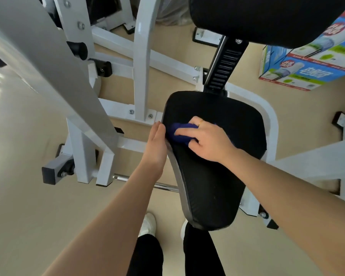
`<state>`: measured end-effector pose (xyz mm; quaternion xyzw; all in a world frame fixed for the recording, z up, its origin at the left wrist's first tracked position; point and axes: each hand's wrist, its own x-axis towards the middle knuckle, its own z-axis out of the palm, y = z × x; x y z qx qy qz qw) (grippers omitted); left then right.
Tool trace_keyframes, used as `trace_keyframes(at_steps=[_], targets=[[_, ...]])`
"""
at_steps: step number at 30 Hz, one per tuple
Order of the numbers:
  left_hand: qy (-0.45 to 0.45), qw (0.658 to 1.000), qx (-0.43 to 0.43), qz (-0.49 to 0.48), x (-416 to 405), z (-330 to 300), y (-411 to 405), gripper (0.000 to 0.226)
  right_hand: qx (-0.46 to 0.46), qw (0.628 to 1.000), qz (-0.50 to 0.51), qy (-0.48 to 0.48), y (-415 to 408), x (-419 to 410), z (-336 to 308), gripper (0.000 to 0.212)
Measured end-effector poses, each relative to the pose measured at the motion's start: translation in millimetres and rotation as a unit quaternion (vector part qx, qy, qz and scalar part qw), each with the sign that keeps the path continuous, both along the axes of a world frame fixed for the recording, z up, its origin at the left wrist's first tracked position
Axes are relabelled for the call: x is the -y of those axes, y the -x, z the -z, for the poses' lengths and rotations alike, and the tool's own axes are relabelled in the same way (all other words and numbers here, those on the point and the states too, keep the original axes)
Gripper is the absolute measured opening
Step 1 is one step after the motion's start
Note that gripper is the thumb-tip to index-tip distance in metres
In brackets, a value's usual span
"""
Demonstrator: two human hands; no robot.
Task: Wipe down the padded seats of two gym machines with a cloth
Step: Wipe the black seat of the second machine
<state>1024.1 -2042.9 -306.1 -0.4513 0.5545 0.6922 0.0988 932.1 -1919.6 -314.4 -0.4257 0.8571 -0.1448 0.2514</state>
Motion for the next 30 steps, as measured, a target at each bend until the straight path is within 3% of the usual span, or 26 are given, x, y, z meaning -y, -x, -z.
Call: trace_keyframes(at_steps=[3,6,9,11,14,17,22,25,30], targets=[[0.024,0.999,-0.008,-0.028,1,-1,-7,0.043,-0.013,0.994,0.110,0.005,5,2,9,0.041],[0.088,0.996,0.005,0.012,-4,2,-12,0.028,0.035,0.996,0.086,0.002,-18,-12,-10,0.037],[0.121,0.991,0.016,0.059,-21,0,-14,0.036,0.079,0.996,0.026,-0.002,-46,-34,-29,0.038],[0.111,0.992,0.019,0.051,-26,2,-13,0.038,0.053,0.998,0.033,0.000,-38,-39,-24,0.040],[0.128,0.990,-0.004,0.057,-22,3,-16,0.039,-0.008,0.988,0.152,-0.006,-5,-39,1,0.042],[0.155,0.988,-0.005,0.028,-24,4,-31,0.037,0.000,0.968,0.252,0.006,3,-39,7,0.040],[0.112,0.994,-0.011,0.011,-41,-5,-38,0.046,0.054,0.987,0.145,0.048,-83,-45,-32,0.038],[0.109,0.993,0.000,0.034,-41,-10,-39,0.050,0.074,0.992,0.097,0.041,-79,-61,-33,0.041],[0.111,0.993,0.003,0.042,-41,-10,-40,0.049,0.007,0.959,0.284,-0.008,-32,-51,-9,0.037]])
